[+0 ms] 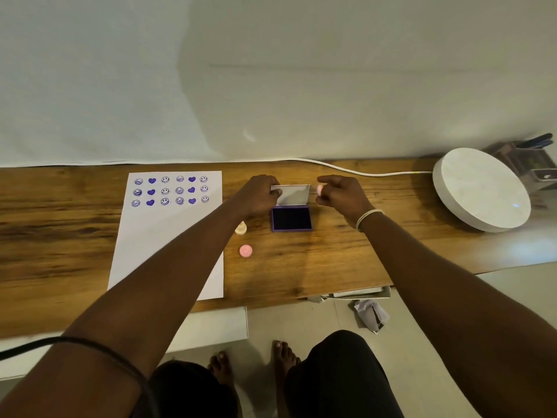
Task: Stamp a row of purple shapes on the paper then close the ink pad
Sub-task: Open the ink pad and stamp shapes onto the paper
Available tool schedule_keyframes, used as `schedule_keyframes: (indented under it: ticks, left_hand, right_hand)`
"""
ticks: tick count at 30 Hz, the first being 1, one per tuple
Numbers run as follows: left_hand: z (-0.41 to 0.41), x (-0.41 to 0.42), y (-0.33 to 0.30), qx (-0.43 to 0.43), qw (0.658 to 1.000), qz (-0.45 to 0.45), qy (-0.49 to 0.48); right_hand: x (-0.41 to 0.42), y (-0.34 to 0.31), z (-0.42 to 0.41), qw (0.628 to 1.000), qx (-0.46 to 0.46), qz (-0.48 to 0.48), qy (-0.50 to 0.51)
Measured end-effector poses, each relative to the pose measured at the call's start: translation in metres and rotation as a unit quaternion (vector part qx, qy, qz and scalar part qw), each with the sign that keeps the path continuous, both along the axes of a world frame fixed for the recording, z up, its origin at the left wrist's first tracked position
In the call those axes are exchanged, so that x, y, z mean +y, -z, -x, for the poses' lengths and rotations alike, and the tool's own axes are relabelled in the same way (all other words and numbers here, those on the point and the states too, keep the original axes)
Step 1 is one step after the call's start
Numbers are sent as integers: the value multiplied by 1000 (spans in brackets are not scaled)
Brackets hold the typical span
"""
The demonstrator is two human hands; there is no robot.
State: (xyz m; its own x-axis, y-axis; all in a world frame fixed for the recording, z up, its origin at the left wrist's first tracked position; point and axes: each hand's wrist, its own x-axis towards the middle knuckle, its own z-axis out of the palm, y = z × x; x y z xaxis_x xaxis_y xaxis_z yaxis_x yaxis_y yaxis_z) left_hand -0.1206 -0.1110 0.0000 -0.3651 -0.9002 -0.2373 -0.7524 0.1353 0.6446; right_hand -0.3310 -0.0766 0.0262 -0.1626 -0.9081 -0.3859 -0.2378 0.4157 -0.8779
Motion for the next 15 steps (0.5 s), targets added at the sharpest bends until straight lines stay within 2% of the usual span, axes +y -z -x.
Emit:
schedule_keyframes:
  ticks: [3,6,8,12,14,15]
  left_hand:
    - [-2,1,-1,23,999,25,-30]
    - [-5,4,-6,45,997,40,-54]
    - [-9,9,-11,65,995,54,-57]
    - [-29,27,-25,106,986,104,-80]
    - [-51,44,-29,111,975,148,-123]
    - [-66,52,-30,101,969,166,-150]
  right_hand:
    - [8,0,-7,982,-161,-37,92]
    - [19,0,-9,936,-328,-85,100]
    - [25,0,-10,904,-403,-103,98]
    - [28,-2,-16,885,-445,-103,90]
    - [29,0,-18,900,-416,-98,81]
    - [28,2,-21,920,-375,-90,66]
